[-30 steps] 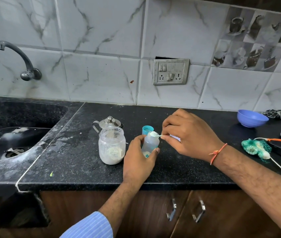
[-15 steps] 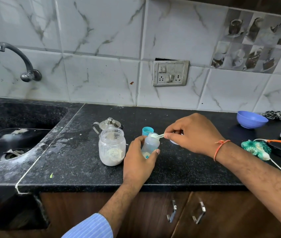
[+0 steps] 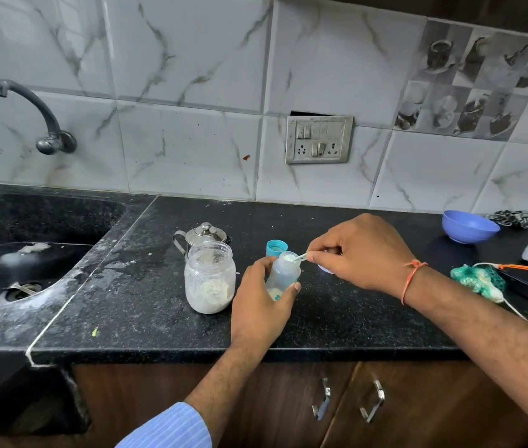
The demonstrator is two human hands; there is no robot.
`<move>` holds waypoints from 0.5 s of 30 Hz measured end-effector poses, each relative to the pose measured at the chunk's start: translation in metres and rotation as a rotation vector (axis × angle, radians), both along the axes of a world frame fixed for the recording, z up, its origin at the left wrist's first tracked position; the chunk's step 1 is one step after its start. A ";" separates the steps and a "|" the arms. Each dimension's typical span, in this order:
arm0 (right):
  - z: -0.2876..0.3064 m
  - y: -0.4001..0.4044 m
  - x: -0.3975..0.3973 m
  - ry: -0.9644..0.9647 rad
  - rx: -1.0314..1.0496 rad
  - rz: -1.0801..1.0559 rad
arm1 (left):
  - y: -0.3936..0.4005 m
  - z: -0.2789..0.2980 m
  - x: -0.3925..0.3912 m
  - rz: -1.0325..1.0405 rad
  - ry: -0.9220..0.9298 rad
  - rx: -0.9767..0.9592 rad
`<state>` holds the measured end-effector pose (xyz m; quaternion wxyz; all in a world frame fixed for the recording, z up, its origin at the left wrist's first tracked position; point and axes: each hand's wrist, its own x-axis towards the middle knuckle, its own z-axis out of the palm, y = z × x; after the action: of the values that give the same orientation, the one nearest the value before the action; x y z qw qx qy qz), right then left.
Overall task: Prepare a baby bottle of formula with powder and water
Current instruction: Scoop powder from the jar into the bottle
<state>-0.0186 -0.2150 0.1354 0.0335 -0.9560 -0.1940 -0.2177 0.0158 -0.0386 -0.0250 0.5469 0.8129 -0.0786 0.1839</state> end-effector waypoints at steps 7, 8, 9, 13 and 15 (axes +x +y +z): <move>0.001 0.001 -0.001 -0.038 -0.040 0.025 | 0.000 -0.001 0.001 0.002 0.006 0.005; 0.000 0.000 -0.001 -0.056 -0.051 0.035 | -0.001 -0.001 0.001 0.004 0.008 0.009; 0.001 0.000 -0.002 -0.061 -0.042 0.048 | -0.001 -0.001 0.001 0.004 0.010 0.013; 0.000 0.000 -0.006 -0.169 -0.094 0.082 | -0.001 -0.002 0.002 0.001 0.012 0.007; -0.001 -0.001 -0.006 -0.184 -0.052 0.078 | -0.001 -0.001 0.001 0.001 0.017 0.009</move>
<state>-0.0248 -0.2158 0.1345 -0.0006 -0.9242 -0.2389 -0.2980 0.0171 -0.0394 -0.0265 0.5438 0.8169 -0.0743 0.1773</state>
